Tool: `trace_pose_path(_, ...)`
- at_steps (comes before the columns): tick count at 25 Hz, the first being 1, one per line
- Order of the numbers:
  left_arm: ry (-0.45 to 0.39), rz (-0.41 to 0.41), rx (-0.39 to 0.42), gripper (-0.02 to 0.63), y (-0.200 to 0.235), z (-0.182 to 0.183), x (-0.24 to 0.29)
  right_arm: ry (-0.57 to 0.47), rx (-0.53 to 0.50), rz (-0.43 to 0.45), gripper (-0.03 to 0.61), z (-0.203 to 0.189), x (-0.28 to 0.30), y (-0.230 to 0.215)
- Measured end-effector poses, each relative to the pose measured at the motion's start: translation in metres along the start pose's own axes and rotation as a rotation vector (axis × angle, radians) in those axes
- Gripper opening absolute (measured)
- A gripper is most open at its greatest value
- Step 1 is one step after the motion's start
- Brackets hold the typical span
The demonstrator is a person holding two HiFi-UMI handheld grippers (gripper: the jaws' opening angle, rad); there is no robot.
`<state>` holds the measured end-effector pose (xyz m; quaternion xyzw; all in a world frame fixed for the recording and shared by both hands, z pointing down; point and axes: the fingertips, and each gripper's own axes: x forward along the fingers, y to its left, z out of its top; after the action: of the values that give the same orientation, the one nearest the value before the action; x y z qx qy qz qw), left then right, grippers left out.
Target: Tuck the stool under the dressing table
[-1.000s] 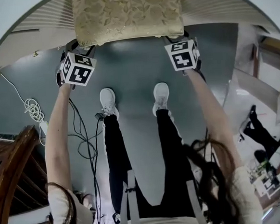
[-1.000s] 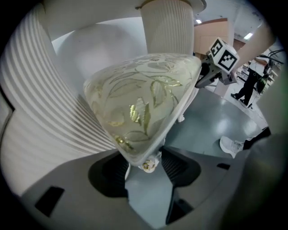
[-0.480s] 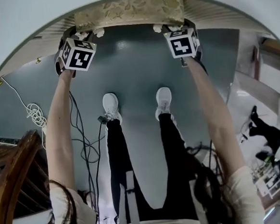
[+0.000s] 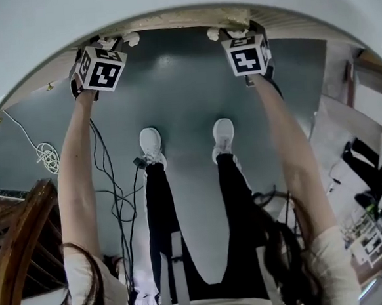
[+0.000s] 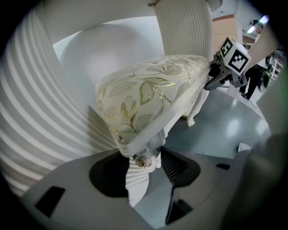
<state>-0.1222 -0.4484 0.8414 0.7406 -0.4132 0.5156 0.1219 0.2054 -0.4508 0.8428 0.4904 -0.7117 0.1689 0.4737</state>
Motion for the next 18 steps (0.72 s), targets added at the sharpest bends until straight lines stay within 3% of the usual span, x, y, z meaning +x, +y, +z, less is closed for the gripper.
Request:
trace_pose_path(10,0.003,0.006,-0.017,0.219,0.003,-0.013,0.003,-0.011,0.012,0.017,0.281,0.001,0.004,0.013)
trace_pose_path(14,0.0,0.055,-0.089,0.219,0.003,-0.011,-0.008,-0.029,0.104,0.028,0.281,0.002,-0.011,0.013)
trace_pose_path(18,-0.01,0.058,-0.134,0.221,-0.012,-0.017,-0.017,-0.009,0.112,0.015,0.28,-0.007,-0.019,0.011)
